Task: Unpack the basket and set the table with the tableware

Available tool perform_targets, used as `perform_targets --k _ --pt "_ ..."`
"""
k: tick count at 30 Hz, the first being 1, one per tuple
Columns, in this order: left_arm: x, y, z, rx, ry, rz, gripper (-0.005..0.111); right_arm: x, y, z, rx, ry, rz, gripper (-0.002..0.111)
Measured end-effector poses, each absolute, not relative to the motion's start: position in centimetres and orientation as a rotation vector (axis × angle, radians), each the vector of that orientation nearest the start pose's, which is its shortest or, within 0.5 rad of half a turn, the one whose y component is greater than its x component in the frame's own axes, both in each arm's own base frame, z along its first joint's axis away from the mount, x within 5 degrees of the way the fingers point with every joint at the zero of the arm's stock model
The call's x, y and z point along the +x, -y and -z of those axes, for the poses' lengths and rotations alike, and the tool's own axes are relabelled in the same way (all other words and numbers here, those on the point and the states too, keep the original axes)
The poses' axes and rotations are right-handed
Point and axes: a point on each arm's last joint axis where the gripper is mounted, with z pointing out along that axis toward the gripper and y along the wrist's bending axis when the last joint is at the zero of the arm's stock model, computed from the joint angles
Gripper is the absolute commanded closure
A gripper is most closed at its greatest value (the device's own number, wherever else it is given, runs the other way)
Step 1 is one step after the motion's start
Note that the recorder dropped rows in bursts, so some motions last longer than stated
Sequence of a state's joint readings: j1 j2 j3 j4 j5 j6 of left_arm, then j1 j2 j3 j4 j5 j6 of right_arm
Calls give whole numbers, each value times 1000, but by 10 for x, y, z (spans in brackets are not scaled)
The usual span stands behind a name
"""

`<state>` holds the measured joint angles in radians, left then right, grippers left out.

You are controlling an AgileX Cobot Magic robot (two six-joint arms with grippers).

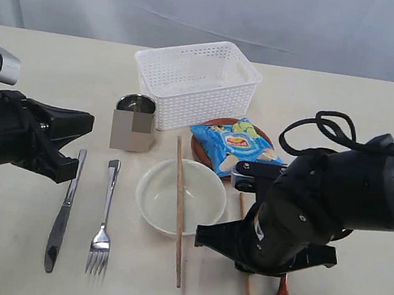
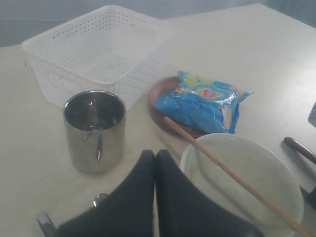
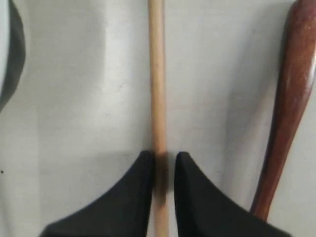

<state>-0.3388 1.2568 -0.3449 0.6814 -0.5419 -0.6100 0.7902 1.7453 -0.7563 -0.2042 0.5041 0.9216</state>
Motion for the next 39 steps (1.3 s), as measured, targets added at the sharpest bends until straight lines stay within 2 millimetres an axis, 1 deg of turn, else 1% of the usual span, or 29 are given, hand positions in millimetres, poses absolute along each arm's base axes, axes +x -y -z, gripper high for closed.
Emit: perform_targets --k 1,11,14,17,19,21,23,24,26,28,29,30,31,32,33,34,35,36,39 --pt "193 99 -202 546 -1899 547 107 200 -190 -122 -58 -2946 -76 109" --pt "193 99 -202 546 -1899 547 107 200 -190 -122 16 -2945 -89 109" --pt "193 99 -202 546 -1899 547 107 201 -189 -129 22 -2951 -64 109" --pt "193 99 -202 546 -1899 547 107 204 -189 -150 25 -2940 -25 109" --pt "193 99 -202 546 -1899 547 107 207 -189 -170 31 -2919 -15 109" --pt "193 99 -202 546 -1899 547 107 209 -190 -189 34 -2892 -35 109" --pt "193 99 -202 546 -1899 547 107 213 -194 -209 21 -2845 -90 109" --pt "193 99 -202 546 -1899 547 107 215 -197 -221 11 -2816 -127 109" --pt "193 99 -202 546 -1899 547 107 220 -203 -238 -13 -2769 -181 109" --pt "193 99 -202 546 -1899 547 107 227 -211 -251 -39 -2731 -223 109" --pt "193 99 -202 546 -1899 547 107 235 -219 -258 -68 -2710 -244 109" --pt "193 99 -202 546 -1899 547 107 238 -223 -258 -84 -2710 -242 109" --pt "193 99 -202 546 -1899 547 107 246 -232 -255 -114 -2722 -236 109" --pt "193 99 -202 546 -1899 547 107 249 -236 -250 -132 -2737 -220 109" --pt "193 99 -202 546 -1899 547 107 255 -242 -240 -159 -2770 -179 109" --pt "193 99 -202 546 -1899 547 107 257 -244 -236 -163 -2785 -159 109" --pt "193 99 -202 546 -1899 547 107 260 -247 -225 -175 -2818 -118 109" --pt "193 99 -202 546 -1899 547 107 261 -249 -218 -181 -2837 -96 109" --pt "193 99 -202 546 -1899 547 107 264 -254 -201 -174 -2880 -87 109"
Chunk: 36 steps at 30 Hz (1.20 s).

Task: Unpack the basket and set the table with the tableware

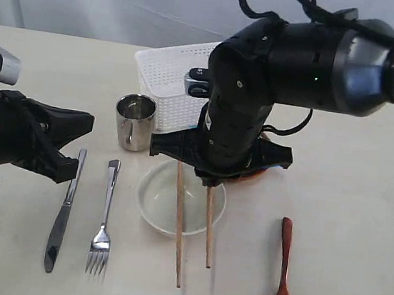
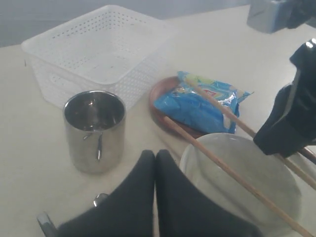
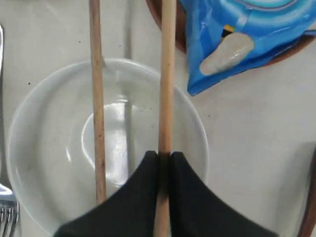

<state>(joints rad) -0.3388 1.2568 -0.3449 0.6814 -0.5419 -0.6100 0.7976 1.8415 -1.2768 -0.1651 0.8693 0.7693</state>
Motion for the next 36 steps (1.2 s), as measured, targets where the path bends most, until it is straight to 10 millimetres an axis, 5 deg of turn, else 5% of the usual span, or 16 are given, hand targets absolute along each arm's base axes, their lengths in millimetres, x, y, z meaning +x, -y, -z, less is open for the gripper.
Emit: perform_targets --k 9,18,28,36 --pt "193 99 -202 546 -1899 547 107 267 -264 -184 -187 -2898 -164 108" --pt "193 99 -202 546 -1899 547 107 267 -264 -184 -192 -2901 -161 67" --pt "193 99 -202 546 -1899 547 107 273 -271 -195 -237 -2853 -206 64" --pt "193 99 -202 546 -1899 547 107 273 -269 -196 -324 -2848 -168 39"
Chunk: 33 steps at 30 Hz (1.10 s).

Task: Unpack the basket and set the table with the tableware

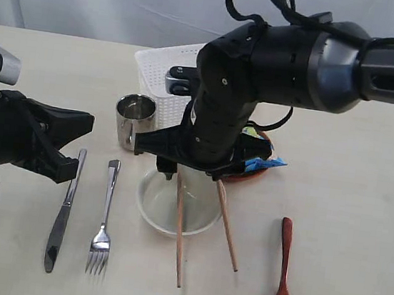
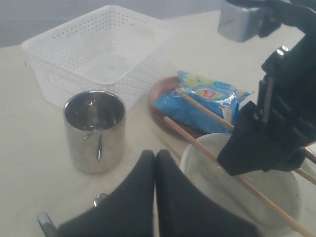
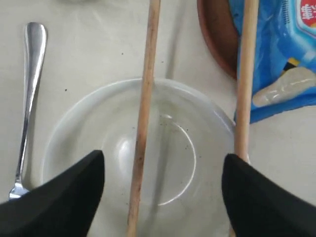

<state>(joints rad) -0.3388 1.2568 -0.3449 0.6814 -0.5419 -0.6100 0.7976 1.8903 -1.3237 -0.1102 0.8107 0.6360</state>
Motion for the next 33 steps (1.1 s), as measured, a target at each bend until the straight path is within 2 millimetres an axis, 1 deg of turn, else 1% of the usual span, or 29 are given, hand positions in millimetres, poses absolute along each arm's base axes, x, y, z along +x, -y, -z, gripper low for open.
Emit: perform_targets --k 6,14,19,27,33 --pt "193 99 -202 546 -1899 547 107 276 -267 -196 -367 -2815 -112 39" --pt "193 99 -202 546 -1899 547 107 283 -259 -198 -347 -2803 -90 39" --pt "193 99 -202 546 -1899 547 107 283 -259 -198 -355 -2797 -92 39" --pt "193 99 -202 546 -1899 547 107 283 -263 -198 -341 -2795 -152 39" --pt "193 99 -202 546 -1899 547 107 284 -264 -190 -350 -2811 -134 42"
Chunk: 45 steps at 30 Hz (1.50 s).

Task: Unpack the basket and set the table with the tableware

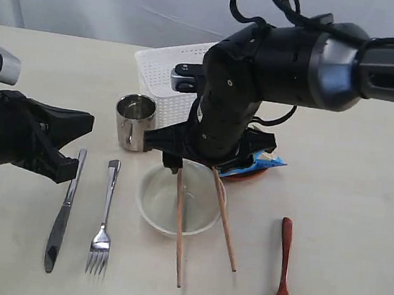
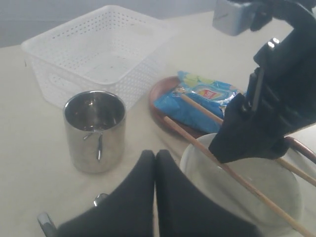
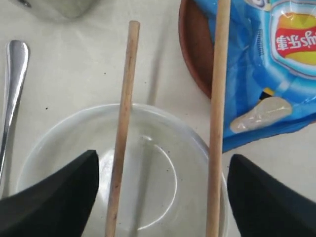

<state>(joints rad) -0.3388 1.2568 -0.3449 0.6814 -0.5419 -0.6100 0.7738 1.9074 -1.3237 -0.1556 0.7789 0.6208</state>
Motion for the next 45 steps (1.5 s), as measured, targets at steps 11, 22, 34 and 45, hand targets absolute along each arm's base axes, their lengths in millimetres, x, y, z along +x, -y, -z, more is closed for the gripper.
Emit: perform_targets --k 11,22,34,45 --pt "193 99 -202 546 -1899 547 107 292 -264 -185 -384 -2756 -135 42" --pt "193 99 -202 546 -1899 547 107 310 -256 -187 -294 -2699 -227 42" --pt "193 99 -202 546 -1899 547 107 312 -265 -176 -240 -2723 -360 42" --pt "193 99 -202 546 -1899 547 107 298 -256 -185 -302 -2839 -295 42"
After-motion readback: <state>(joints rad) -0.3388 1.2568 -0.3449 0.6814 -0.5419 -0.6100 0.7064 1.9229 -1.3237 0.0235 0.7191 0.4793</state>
